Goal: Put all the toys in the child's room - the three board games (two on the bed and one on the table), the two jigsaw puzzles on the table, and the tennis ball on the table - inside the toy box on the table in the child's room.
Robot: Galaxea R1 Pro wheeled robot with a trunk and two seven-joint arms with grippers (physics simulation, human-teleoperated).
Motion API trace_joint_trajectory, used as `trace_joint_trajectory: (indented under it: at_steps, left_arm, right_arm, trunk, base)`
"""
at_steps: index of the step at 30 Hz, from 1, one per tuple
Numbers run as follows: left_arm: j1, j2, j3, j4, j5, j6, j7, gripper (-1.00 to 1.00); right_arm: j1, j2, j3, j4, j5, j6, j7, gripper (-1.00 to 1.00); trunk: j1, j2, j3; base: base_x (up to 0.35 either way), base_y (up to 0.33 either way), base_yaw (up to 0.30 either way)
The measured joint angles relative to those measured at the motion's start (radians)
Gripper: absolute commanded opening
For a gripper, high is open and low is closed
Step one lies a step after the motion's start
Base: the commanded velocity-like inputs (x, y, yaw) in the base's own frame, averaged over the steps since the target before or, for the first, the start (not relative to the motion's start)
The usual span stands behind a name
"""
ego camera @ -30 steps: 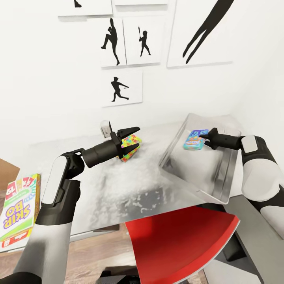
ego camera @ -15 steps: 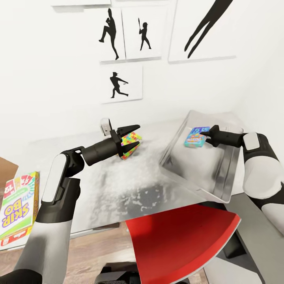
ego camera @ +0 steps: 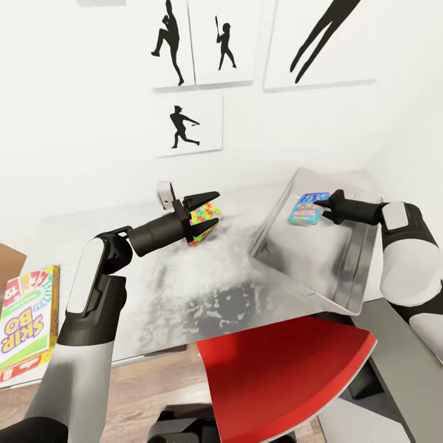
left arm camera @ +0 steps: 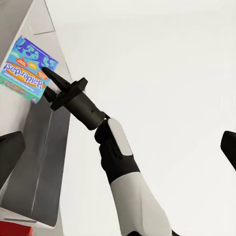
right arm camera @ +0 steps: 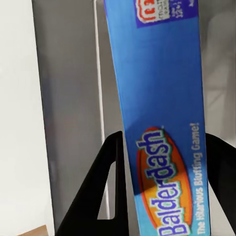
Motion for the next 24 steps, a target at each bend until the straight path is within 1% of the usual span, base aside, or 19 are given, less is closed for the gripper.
trace_joint_trajectory:
  at_steps: [11,24]
  left_arm:
    - [-0.002,-0.001,0.000,0.000,0.003,0.000,0.002,1.00]
    - [-0.001,0.000,-0.001,0.000,0.003,0.000,0.002,1.00]
  right_arm:
    - [0.000,-0.001,0.001,-0.005,-0.001,0.000,0.005,-1.00]
    - [-0.001,-0.004,0.001,-0.006,0.000,0.000,0.007,-1.00]
  trunk:
    - [0.000,0.000,-0.002]
    - [0.000,0.000,-0.019]
  base:
    - [0.000,0.000,0.000]
    - [0.000,0.000,0.000]
